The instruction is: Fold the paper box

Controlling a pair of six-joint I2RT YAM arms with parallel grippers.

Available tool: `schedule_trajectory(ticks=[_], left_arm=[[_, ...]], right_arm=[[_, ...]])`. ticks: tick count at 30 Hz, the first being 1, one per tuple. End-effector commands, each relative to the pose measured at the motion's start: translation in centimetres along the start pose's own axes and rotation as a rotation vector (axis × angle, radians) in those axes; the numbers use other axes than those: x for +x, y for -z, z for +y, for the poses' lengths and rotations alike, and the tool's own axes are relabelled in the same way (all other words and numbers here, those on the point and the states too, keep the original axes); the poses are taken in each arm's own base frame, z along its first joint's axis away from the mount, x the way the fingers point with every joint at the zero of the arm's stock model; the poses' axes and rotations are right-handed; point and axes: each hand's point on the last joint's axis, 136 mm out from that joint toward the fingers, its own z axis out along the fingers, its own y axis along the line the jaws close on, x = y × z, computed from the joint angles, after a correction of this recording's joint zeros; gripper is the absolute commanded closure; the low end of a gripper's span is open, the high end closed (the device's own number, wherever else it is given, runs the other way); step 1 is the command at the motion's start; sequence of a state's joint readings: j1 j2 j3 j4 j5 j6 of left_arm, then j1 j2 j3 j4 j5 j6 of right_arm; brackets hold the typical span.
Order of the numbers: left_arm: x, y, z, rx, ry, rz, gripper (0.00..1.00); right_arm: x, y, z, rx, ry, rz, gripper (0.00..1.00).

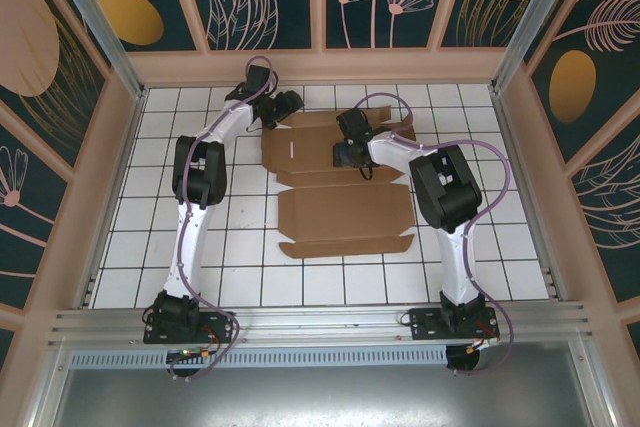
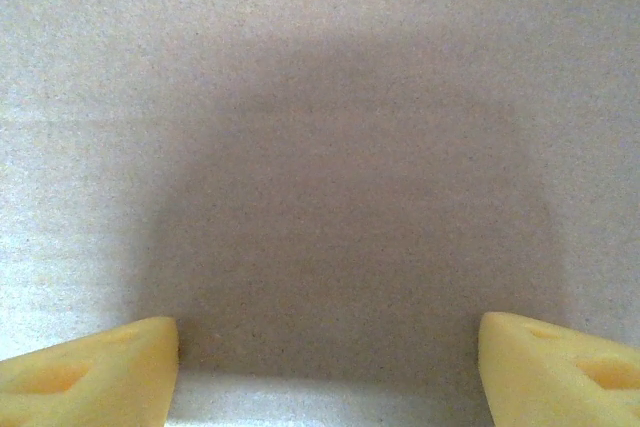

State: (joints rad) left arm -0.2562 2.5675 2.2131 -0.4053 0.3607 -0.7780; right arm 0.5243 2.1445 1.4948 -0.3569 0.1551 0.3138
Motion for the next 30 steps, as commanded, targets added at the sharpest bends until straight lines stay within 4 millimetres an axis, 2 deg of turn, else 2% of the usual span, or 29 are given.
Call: schedule_trajectory(ticks=[1, 11, 14, 25, 27, 30], left_arm=[[-0.1, 1.1, -2.6, 0.077, -0.017, -0.004, 0.29], [1.5, 0.3, -4.8, 0.144, -0.019, 0.025, 0.29], [2.0, -0.5, -4.7, 0.149, -0.010, 0.040, 0.30], [2.1, -1.3, -5.7, 0.151, -0.022, 0.035, 0.31], [1.5, -0.4, -5.9, 0.124, -0.049, 0.010, 0.31], [-0.7, 2.6, -5.9, 0.067, -0.069, -0.075, 0.28]], right_arm=[[10.5, -4.4, 0.1, -0.028, -0.001, 0.340, 0.23], [10.6, -4.8, 0.4, -0.042, -0.002, 0.346, 0.26], [10.9, -5.0, 0.4, -0.041, -0.002, 0.353, 0.27], [11.4, -5.3, 0.2, -0.032, -0.006, 0.372, 0.31], [11.4, -5.3, 0.1, -0.026, -0.005, 0.370, 0.30], [11.5, -5.1, 0.0, -0.023, -0.007, 0.370, 0.31]])
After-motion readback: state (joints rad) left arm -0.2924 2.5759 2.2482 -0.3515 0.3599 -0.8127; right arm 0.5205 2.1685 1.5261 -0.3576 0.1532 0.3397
